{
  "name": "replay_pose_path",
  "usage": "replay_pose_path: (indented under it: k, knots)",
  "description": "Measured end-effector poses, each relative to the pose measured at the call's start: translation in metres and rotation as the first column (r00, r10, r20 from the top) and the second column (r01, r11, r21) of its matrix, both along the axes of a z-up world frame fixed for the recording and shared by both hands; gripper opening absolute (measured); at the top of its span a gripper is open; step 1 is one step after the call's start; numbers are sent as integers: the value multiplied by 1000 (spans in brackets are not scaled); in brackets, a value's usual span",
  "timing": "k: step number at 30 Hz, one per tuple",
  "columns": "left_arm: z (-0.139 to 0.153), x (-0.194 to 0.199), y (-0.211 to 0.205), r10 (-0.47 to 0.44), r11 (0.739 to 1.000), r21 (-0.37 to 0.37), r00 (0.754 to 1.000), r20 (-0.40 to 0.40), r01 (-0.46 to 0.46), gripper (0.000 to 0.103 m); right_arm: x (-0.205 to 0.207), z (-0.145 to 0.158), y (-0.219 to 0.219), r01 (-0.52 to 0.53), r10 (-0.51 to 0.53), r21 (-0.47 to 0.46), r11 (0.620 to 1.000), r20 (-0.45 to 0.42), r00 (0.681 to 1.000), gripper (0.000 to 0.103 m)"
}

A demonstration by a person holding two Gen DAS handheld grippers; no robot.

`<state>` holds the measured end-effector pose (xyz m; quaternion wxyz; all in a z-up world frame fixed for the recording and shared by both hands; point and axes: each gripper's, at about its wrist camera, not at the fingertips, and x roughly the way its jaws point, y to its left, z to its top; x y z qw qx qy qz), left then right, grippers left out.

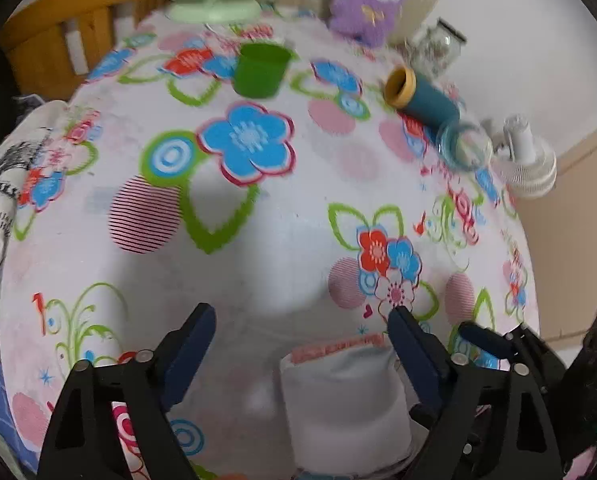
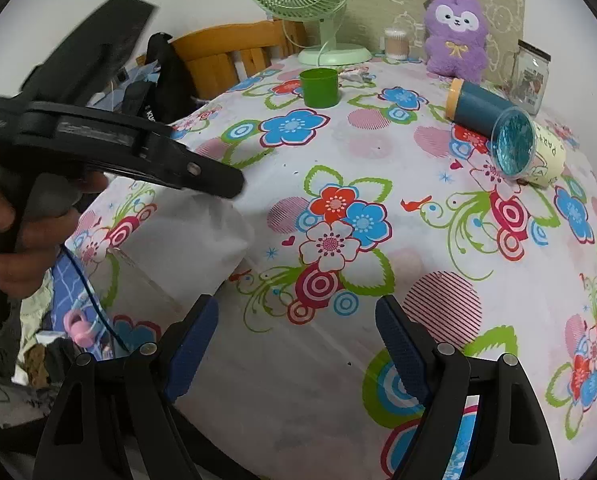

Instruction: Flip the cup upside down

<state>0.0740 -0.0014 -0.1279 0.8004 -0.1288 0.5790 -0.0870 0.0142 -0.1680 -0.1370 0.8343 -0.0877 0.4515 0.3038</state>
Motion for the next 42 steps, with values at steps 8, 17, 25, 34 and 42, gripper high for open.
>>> replay_pose_path:
  k: [8, 17, 25, 34, 42]
  knots:
    - [-10, 5, -8, -28, 999, 32, 998, -59, 30, 52, -3, 10, -1, 56, -53, -46, 997, 56, 997, 83]
    - [4, 3, -10, -78, 989, 124, 997, -28, 81, 88, 2, 11, -7, 71, -69, -31, 997, 57, 996, 83]
    - [-15, 5, -15, -134, 975, 159, 983, -126, 153, 60, -1, 10, -3, 54, -52, -28, 998, 56, 997, 83]
    - [35, -12, 7, 32, 982, 170, 967, 254, -77, 58, 3, 19, -9, 134, -131, -20, 991, 119, 984, 83]
    - [45, -68, 18, 310, 900, -26, 598, 739, -434, 59, 12, 16, -6, 145, -145, 4, 989, 133, 980, 83]
